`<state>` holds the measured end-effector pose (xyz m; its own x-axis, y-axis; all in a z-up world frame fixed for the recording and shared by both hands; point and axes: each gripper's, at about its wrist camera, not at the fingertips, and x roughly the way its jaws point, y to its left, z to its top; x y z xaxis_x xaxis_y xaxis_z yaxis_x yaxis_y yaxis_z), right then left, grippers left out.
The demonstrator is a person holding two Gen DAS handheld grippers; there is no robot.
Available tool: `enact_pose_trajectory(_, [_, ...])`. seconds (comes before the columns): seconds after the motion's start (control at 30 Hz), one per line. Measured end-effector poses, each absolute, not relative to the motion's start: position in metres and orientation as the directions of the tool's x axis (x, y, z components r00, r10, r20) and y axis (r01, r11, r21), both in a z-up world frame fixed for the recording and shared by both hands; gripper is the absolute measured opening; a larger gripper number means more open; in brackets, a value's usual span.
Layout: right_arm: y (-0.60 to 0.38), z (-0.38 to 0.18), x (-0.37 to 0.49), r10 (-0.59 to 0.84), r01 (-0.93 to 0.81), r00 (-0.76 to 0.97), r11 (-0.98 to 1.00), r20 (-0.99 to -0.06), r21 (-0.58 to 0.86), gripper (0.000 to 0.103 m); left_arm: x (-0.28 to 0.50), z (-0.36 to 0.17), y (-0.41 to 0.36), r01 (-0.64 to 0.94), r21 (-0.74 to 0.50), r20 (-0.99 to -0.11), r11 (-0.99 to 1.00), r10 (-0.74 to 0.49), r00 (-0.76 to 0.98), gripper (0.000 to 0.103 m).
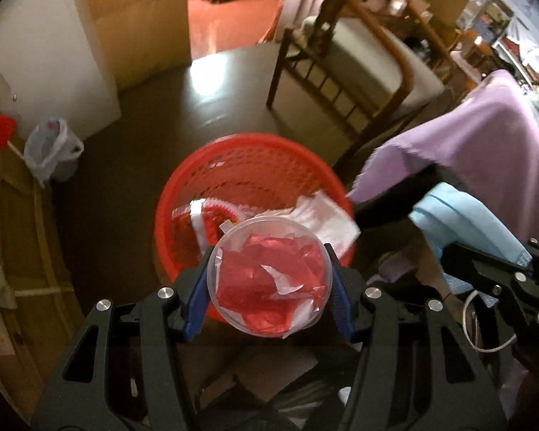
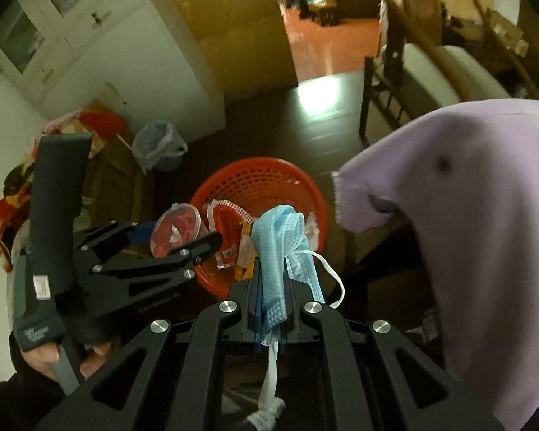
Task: Collect trash
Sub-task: 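Carry the jelly cup and face mask over the red basket with both tools, then open both tools to drop the cup and mask into the basket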
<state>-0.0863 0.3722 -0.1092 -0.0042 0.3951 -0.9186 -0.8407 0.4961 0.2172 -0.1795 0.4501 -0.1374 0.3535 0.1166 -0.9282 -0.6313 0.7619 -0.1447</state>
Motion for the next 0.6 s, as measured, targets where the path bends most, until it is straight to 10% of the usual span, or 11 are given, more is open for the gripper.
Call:
enact_pose_trajectory(0.5, [0.438,-0.177,-0.077,0.356,-0.824,-0.099,0.495,-0.929,0.277,0.012,-0.180,-0.189,0.478,-0.659,-0.106,-0.966,0.745,0.082,0.247,0.057])
enact_pose_trajectory(0.6, [0.441,-0.179,-0.070,0.362,-0.818,-0.071,0.511,-0.930,0.262,0.044,-0.178,-0.190,0.477,-0.653,-0.119,-0.966,0.748,0.065,0.249,0.059])
